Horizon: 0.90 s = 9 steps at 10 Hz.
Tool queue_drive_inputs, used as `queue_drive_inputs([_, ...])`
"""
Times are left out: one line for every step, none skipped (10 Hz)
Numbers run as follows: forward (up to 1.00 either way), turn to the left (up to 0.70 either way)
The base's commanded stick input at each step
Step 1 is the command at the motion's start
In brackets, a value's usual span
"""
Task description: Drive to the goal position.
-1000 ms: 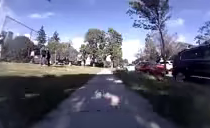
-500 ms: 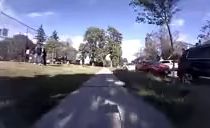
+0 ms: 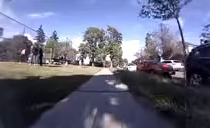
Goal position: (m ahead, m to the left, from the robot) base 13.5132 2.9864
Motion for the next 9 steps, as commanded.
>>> queue_drive_inputs([1.00, -0.01])
queue_drive_inputs([1.00, -0.01])
queue_drive_inputs([1.00, -0.01])
queue_drive_inputs([1.00, -0.01])
queue_drive_inputs([1.00, -0.01])
queue_drive_inputs([1.00, -0.01])
queue_drive_inputs([1.00, -0.01])
queue_drive_inputs([1.00, -0.01])
queue_drive_inputs([1.00, -0.01])
